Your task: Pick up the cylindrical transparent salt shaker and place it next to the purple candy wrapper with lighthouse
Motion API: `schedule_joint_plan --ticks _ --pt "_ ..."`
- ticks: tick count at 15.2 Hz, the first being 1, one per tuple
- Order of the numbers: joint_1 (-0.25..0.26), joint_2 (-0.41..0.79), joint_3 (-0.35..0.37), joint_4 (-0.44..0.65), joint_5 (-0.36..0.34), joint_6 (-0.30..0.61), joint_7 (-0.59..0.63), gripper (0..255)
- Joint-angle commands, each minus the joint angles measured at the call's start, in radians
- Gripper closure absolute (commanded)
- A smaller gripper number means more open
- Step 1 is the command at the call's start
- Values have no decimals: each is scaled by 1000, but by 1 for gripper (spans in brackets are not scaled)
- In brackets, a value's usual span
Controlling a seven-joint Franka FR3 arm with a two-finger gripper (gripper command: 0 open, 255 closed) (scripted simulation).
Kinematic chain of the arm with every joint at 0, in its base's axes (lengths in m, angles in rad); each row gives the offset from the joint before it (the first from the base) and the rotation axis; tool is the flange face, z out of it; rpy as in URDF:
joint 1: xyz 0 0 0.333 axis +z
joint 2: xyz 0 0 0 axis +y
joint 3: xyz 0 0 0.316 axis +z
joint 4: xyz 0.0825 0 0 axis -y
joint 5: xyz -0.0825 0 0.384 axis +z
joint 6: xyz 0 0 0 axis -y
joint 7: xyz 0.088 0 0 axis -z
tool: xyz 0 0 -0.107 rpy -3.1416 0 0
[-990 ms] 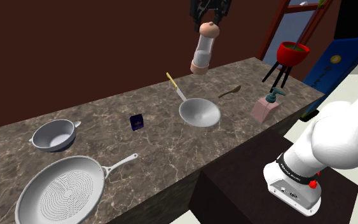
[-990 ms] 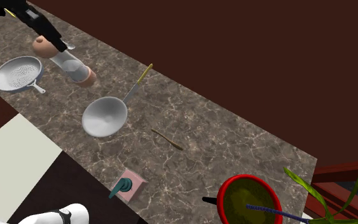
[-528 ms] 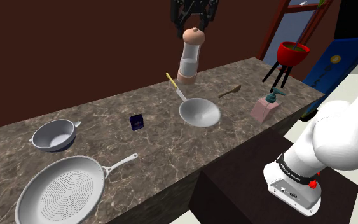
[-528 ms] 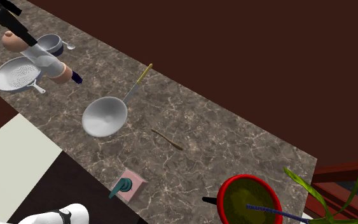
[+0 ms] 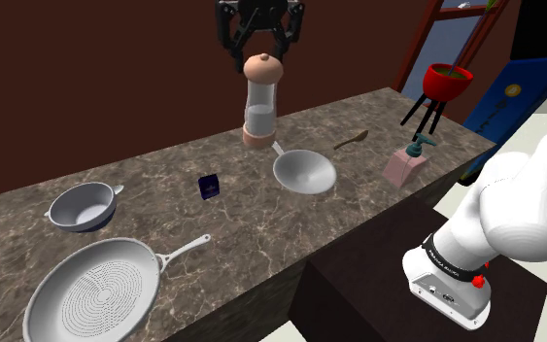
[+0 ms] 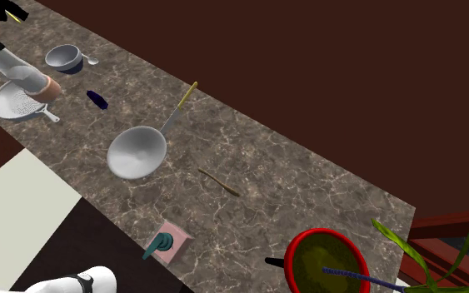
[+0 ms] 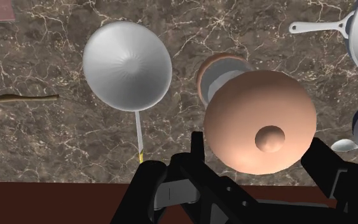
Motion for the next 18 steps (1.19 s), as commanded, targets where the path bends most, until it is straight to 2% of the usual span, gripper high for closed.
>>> schedule_joint_plan --ticks 1,18 --pt "25 38 32 42 -11 -7 59 255" --pt "23 -12 28 -244 3 232 56 255"
